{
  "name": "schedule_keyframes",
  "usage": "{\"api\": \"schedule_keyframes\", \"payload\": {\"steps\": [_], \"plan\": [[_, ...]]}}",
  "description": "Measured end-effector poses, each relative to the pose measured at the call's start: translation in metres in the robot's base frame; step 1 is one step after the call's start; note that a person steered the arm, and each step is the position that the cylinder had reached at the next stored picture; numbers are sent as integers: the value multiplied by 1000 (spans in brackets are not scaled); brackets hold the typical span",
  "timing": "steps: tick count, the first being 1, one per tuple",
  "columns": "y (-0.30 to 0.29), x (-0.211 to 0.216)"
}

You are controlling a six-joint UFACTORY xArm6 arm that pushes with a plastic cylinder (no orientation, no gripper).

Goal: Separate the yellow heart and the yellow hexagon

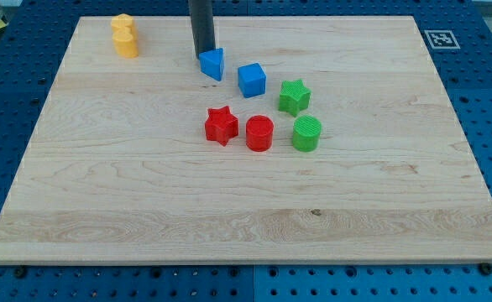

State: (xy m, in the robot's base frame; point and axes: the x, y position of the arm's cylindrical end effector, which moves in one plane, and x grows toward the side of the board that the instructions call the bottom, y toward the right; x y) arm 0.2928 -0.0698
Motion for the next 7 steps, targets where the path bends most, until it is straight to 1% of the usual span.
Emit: {"api": "schedule_keyframes", "payload": {"steps": [4, 6, 7], "plan": [[-8, 15], [-68, 15], [-82, 1]]}}
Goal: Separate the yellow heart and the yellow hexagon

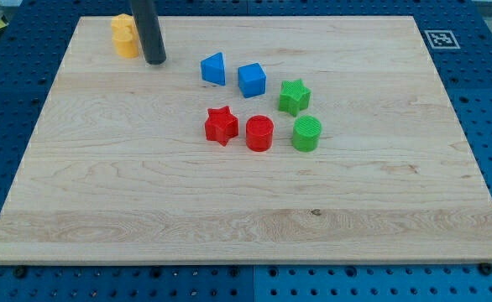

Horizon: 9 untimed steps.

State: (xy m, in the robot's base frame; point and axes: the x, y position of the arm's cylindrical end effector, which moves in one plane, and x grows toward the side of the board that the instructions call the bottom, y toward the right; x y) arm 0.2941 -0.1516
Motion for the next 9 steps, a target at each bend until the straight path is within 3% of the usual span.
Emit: {"api": "schedule_keyframes", "payload": {"steps": [1, 3, 5, 6, 9], "plan": [[-3, -11], [-8, 27], [-92, 6], [-90, -39], [-50, -36]]}}
